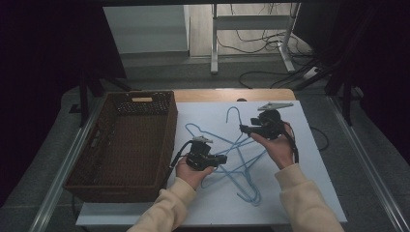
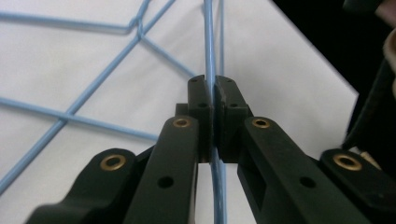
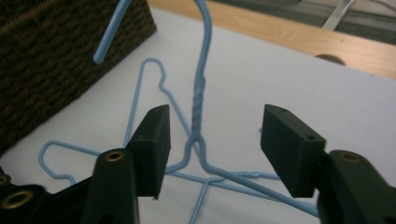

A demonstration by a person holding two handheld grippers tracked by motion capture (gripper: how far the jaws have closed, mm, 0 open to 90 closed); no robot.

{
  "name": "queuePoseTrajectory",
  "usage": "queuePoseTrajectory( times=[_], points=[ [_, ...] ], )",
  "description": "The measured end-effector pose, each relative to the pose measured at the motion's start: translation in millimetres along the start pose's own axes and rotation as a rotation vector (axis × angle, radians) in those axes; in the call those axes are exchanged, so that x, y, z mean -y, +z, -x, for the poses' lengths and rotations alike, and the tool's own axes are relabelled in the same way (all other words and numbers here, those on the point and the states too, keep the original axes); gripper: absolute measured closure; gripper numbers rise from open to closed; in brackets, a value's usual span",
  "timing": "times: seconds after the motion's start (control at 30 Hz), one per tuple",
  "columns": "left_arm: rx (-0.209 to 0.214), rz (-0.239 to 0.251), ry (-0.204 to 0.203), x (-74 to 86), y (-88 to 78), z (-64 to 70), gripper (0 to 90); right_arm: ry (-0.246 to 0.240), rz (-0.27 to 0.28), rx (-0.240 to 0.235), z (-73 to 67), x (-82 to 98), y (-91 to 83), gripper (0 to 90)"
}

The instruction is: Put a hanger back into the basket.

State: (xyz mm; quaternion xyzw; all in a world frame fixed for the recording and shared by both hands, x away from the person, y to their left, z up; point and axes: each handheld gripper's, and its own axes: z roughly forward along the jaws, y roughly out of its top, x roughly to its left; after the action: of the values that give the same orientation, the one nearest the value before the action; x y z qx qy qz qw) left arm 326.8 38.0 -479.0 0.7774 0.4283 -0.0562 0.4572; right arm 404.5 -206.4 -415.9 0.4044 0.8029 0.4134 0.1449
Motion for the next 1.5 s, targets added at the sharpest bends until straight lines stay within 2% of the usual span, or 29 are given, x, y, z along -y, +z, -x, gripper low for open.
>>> queuePoseTrajectory(
  times=[0.17, 0.27, 0.43, 0.57, 0.77, 0.97, 1.13, 1.5],
  points=[
    [0.021, 0.032, 0.002, -4.2, -8.6, 2.3, 86.7, 0.023, 0.072, 0.001, 6.3, 8.6, -19.2, 40.0],
    [0.034, 0.056, 0.005, -7.3, -14.6, 5.6, 86.7, 0.03, 0.092, 0.001, 9.6, 16.3, -28.1, 40.0],
    [0.044, 0.082, 0.019, -12.1, -23.1, 9.5, 86.7, 0.029, 0.125, 0.034, 15.4, 31.1, -45.4, 40.0],
    [0.035, 0.095, 0.049, -16.4, -29.8, 15.5, 86.7, 0.047, 0.135, 0.037, 21.3, 41.7, -56.7, 39.8],
    [0.03, 0.113, 0.088, -21.6, -46.9, 24.7, 86.8, 0.043, 0.138, 0.058, 24.3, 57.4, -67.7, 39.9],
    [0.017, 0.139, 0.112, -25.4, -75.2, 28.0, 86.7, 0.021, 0.126, 0.043, 22.1, 68.7, -72.4, 38.4],
    [0.001, 0.167, 0.115, -25.5, -100.9, 23.7, 86.7, 0.009, 0.108, 0.031, 20.1, 75.2, -73.9, 36.6],
    [-0.024, 0.204, 0.119, -19.1, -144.2, 15.0, 86.7, 0.001, 0.038, 0.025, 21.2, 86.9, -65.7, 35.3]
  ],
)
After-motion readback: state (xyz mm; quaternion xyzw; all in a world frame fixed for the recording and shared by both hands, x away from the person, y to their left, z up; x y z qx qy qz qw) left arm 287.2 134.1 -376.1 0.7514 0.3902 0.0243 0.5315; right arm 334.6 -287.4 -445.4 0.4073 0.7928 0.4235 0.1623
